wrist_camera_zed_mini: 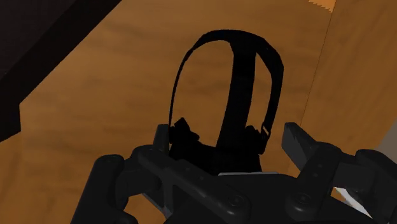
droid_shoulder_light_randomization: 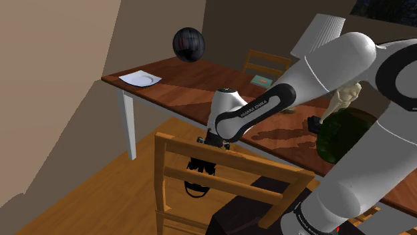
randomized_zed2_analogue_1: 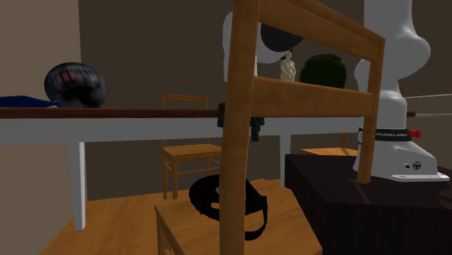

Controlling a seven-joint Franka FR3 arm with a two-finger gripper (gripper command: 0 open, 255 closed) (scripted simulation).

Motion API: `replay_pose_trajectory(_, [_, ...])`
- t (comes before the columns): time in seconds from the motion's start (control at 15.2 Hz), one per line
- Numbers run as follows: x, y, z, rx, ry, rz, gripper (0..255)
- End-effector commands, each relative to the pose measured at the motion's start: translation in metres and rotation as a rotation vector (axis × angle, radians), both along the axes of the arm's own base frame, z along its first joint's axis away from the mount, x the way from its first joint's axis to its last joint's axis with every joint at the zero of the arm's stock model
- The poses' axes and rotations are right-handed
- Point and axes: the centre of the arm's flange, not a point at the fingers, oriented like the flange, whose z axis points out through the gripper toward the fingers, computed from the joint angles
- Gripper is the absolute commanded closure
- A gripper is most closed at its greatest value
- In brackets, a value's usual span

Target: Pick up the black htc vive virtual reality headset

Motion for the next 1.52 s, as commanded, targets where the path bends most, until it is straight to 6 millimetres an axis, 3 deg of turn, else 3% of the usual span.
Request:
replay_pose_trajectory(0.0, [0.011, 0.005, -0.026, 0.001, 0.006, -0.06, 0])
replay_pose_trajectory(0.2, [0.028, 0.011, -0.058, 0.002, 0.016, -0.135, 0])
replay_pose_trajectory(0.79, [0.028, 0.011, -0.098, 0.002, 0.016, -0.135, 0])
replay_pose_trajectory(0.86, [0.028, 0.011, -0.099, 0.002, 0.016, -0.135, 255])
replay_pose_trajectory(1.45, [0.028, 0.011, -0.098, 0.002, 0.016, -0.135, 255])
